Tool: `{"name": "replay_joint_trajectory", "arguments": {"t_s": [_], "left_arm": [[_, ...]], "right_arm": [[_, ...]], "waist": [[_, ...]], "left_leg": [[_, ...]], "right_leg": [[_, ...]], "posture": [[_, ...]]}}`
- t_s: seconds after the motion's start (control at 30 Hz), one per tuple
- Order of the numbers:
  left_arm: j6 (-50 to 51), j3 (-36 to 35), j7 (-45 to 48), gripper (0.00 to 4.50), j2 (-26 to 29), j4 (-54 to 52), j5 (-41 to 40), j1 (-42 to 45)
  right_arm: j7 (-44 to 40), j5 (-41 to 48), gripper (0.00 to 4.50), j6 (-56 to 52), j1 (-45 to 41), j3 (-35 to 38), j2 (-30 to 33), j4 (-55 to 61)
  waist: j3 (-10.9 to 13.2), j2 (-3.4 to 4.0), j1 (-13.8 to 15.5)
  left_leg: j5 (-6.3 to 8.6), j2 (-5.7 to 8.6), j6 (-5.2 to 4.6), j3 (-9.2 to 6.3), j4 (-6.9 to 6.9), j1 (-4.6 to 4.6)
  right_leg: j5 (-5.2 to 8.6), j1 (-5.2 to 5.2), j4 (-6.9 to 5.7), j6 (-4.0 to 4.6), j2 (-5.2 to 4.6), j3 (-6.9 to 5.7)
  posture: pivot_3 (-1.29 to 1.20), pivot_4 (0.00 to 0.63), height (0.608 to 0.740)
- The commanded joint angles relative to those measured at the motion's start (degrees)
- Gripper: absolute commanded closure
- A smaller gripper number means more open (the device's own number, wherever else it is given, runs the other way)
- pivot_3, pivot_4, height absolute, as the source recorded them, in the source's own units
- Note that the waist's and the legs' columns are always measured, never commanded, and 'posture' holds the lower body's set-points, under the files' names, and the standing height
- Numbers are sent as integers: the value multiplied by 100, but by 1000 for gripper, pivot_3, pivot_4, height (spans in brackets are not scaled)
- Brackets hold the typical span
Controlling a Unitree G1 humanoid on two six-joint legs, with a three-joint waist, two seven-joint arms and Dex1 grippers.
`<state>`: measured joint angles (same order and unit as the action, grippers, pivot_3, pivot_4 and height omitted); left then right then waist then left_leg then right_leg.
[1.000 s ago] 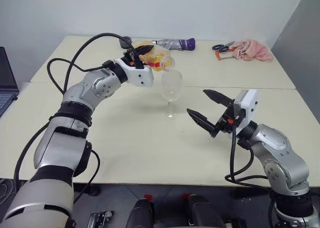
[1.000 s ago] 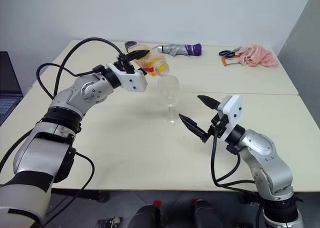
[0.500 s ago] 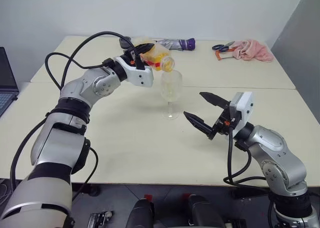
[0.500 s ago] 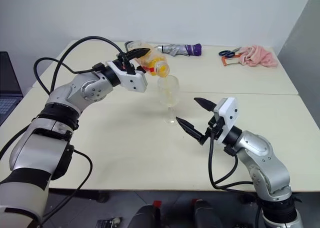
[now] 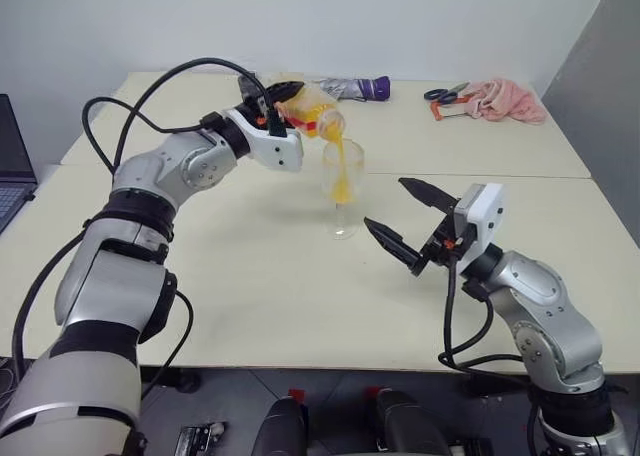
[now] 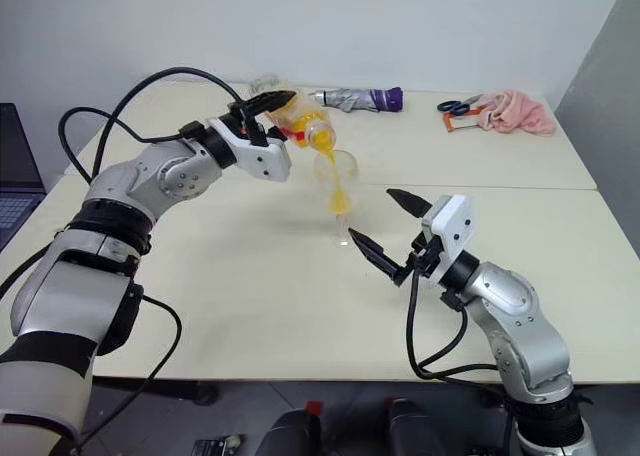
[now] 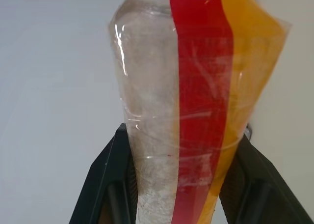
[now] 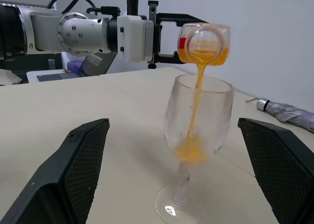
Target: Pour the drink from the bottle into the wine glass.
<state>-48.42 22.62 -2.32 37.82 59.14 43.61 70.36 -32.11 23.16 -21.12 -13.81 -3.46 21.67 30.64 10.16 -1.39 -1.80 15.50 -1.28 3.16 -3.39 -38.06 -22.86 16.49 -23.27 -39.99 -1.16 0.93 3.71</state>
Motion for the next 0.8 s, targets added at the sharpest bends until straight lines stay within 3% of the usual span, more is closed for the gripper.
{"name": "replay_joint_trajectory", "arguments": {"t_s": [0.03,0.8], "left_arm": [[-74,16,-209,2793,99,-16,20,248],[-55,280,-579,2793,93,232,224,527]], "right_arm": [[32,-102,0,290,17,11,-60,42],[-143,-184,0,342,214,-290,-55,116]], "waist": [[0,0,0],[0,0,0]], "left_leg": [[0,0,0,0,0,0],[0,2,1,0,-2,1]], "right_leg": [[0,0,0,0,0,0],[0,0,-2,0,-2,-1]], "posture": [[0,150,740],[0,150,740]]}}
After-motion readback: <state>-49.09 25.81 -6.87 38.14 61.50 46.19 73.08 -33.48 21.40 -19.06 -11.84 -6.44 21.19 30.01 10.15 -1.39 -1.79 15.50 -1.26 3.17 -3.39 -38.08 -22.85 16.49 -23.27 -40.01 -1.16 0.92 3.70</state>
